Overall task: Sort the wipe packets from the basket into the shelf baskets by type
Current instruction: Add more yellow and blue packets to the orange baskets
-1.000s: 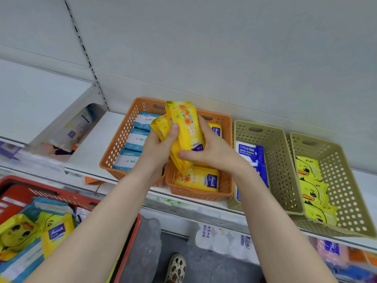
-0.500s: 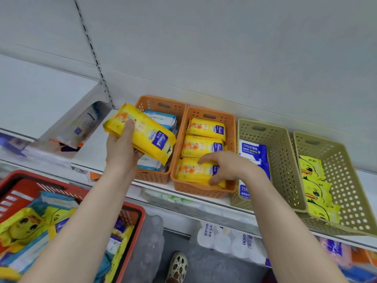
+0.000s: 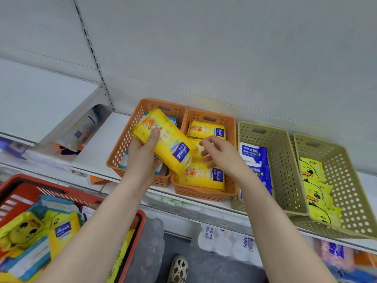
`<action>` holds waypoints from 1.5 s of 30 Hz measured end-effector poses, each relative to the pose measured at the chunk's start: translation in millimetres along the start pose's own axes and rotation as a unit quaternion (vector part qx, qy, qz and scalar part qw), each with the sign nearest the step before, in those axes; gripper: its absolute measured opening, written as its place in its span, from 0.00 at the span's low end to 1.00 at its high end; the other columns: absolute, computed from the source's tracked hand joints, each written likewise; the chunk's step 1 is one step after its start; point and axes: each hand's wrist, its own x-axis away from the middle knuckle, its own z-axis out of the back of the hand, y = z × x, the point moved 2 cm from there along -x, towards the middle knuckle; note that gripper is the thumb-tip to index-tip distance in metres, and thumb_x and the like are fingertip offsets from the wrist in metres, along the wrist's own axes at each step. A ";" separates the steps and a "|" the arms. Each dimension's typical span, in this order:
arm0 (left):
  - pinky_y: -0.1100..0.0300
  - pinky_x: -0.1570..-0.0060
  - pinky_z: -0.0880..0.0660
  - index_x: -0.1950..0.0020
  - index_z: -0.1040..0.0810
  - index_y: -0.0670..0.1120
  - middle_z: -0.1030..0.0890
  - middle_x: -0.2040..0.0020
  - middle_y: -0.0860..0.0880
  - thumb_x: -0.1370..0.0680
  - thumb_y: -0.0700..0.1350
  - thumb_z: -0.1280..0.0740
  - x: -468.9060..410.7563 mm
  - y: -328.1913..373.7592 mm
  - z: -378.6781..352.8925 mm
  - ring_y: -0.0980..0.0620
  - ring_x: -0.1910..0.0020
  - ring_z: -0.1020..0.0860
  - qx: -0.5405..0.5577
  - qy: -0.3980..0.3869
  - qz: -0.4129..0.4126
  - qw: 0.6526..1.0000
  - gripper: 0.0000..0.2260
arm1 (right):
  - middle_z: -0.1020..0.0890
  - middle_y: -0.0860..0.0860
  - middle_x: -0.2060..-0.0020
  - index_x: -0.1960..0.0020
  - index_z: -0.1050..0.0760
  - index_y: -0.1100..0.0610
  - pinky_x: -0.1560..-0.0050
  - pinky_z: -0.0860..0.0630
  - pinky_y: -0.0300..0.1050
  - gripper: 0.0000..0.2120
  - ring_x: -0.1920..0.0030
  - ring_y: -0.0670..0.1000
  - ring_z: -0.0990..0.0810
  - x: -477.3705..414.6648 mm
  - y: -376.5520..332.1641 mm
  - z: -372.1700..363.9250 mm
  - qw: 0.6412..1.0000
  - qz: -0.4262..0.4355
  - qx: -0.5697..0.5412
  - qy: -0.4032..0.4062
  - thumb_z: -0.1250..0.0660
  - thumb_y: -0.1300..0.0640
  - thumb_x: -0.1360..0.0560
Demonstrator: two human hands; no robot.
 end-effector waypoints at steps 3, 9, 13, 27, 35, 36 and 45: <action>0.56 0.59 0.17 0.39 0.24 0.45 0.15 0.50 0.49 0.19 0.42 0.36 1.1 -7.4 -21.8 0.52 0.54 0.15 0.018 -0.039 0.005 0.999 0.09 | 0.15 0.55 0.52 0.38 0.27 0.55 0.58 0.17 0.48 0.21 0.56 0.57 0.14 4.3 -9.8 -8.3 0.960 -0.100 -0.236 -0.116 0.32 0.43 0.24; 0.45 0.42 0.22 0.38 0.22 0.43 0.16 0.43 0.42 0.26 0.45 0.26 -9.2 -36.0 -55.9 0.41 0.42 0.18 -0.012 -0.086 0.020 0.996 0.18 | 0.16 0.59 0.49 0.40 0.27 0.59 0.49 0.18 0.54 0.20 0.54 0.55 0.15 -20.1 6.8 16.5 0.941 -0.070 -0.328 0.032 0.25 0.56 0.28; 0.45 0.40 0.23 0.25 0.37 0.45 0.22 0.34 0.45 0.27 0.45 0.25 -21.6 -52.1 -69.4 0.43 0.38 0.21 -0.093 -0.068 0.013 0.993 0.35 | 0.15 0.55 0.55 0.46 0.25 0.56 0.60 0.18 0.47 0.12 0.61 0.50 0.16 -44.1 10.3 54.4 0.948 -0.029 -0.303 0.091 0.26 0.60 0.27; 0.55 0.23 0.50 0.20 0.45 0.43 0.50 0.19 0.47 0.19 0.47 0.36 -71.2 -79.7 -89.4 0.47 0.20 0.52 -0.659 -0.188 -0.162 0.710 0.30 | 0.31 0.58 0.33 0.30 0.29 0.54 0.35 0.31 0.52 0.24 0.34 0.60 0.32 -107.3 23.4 46.1 0.896 0.101 0.405 0.153 0.33 0.47 0.24; 0.55 0.24 0.52 0.20 0.45 0.41 0.50 0.19 0.44 0.18 0.43 0.36 -84.7 -81.9 -97.0 0.46 0.20 0.54 -0.670 -0.204 -0.169 0.694 0.30 | 0.29 0.58 0.39 0.31 0.33 0.56 0.47 0.25 0.49 0.21 0.42 0.60 0.24 -106.8 35.9 32.1 0.898 0.080 0.424 0.086 0.34 0.58 0.22; 0.55 0.23 0.52 0.20 0.46 0.41 0.50 0.19 0.44 0.18 0.43 0.36 -85.9 -81.4 -97.5 0.46 0.20 0.55 -0.671 -0.207 -0.165 0.693 0.30 | 0.28 0.58 0.39 0.31 0.33 0.56 0.47 0.25 0.49 0.21 0.42 0.60 0.24 -107.9 35.9 31.7 0.897 0.081 0.425 0.090 0.34 0.59 0.23; 0.53 0.31 0.35 0.25 0.32 0.45 0.32 0.25 0.45 0.20 0.42 0.35 -63.8 -52.2 -88.9 0.46 0.27 0.34 -0.632 -0.196 -0.247 0.708 0.22 | 0.26 0.58 0.39 0.31 0.30 0.56 0.41 0.27 0.53 0.21 0.38 0.60 0.28 -89.6 32.5 31.9 0.894 0.118 0.420 0.102 0.33 0.55 0.23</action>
